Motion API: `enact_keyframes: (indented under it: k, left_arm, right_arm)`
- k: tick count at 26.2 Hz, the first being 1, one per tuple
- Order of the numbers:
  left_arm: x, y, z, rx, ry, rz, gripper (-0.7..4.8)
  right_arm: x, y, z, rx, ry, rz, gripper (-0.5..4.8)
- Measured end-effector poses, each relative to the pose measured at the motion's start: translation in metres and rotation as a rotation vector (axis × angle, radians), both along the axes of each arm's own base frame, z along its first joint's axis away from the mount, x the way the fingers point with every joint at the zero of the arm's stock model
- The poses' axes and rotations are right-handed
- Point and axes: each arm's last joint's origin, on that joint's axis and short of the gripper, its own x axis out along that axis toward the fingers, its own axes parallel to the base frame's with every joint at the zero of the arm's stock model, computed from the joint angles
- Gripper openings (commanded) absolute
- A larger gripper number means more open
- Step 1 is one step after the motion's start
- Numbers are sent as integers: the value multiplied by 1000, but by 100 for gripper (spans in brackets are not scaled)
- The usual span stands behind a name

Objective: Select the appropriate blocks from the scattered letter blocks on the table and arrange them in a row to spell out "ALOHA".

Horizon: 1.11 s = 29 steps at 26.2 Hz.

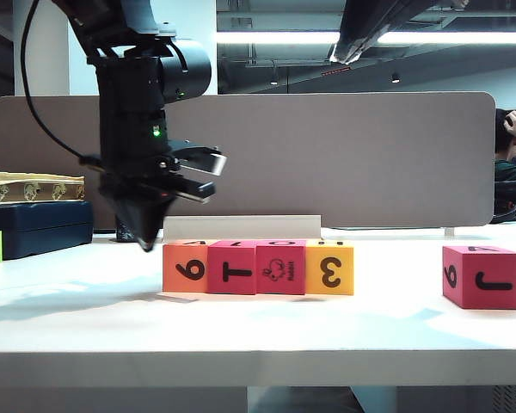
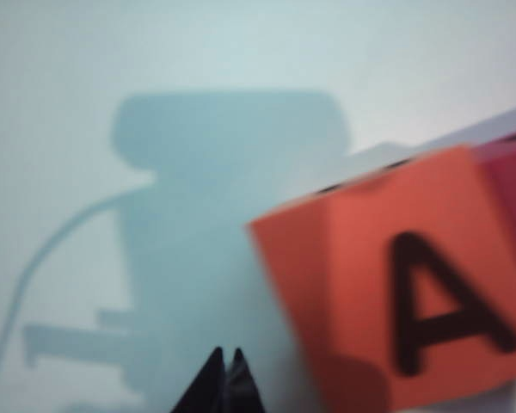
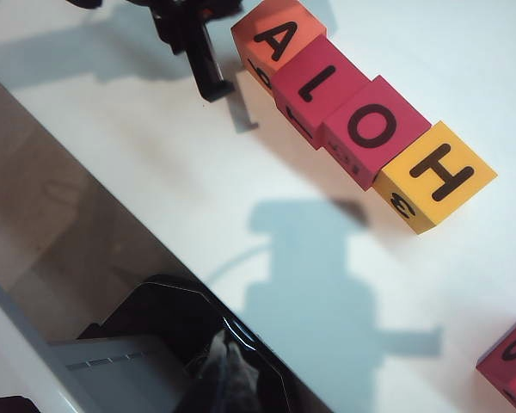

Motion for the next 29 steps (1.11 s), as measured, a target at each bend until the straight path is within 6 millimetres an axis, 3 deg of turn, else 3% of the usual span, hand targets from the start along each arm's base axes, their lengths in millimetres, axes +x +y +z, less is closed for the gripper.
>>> enact_keyframes:
  k: [3, 6, 9, 14, 16, 17, 20, 22, 26, 29]
  left_arm:
    - [1, 2, 11, 101, -22, 37, -6]
    - [2, 5, 48, 122, -78, 61, -5]
    - [-10, 4, 96, -121, -88, -28, -5]
    - [-34, 8, 144, -396, -96, -145, -6]
    - [-41, 11, 153, -453, -87, -161, -5]
    - [-47, 13, 158, -479, -78, -178, -5]
    - [-61, 18, 172, -561, -57, -235, -6]
    - [-67, 20, 177, -595, -41, -261, -5]
    - [-74, 23, 180, -598, -24, -267, -6]
    - [-74, 24, 179, -594, -12, -266, -6]
  right_arm:
    - [0, 0, 0, -15, -13, -16, -6]
    - [3, -2, 0, -59, -48, -64, -6]
    - [14, -10, -4, -73, -35, -122, -6]
    - [35, -33, -11, -96, 0, -245, -6]
    - [44, -43, -15, -110, 23, -293, -5]
    - [50, -48, -20, -124, 46, -321, 12]
    - [68, -58, -41, -174, 147, -384, 234]
    - [77, -61, -53, -192, 209, -421, 285]
    - [84, -60, -66, -222, 271, -435, 289]
    - [86, -60, -70, -251, 280, -453, 451]
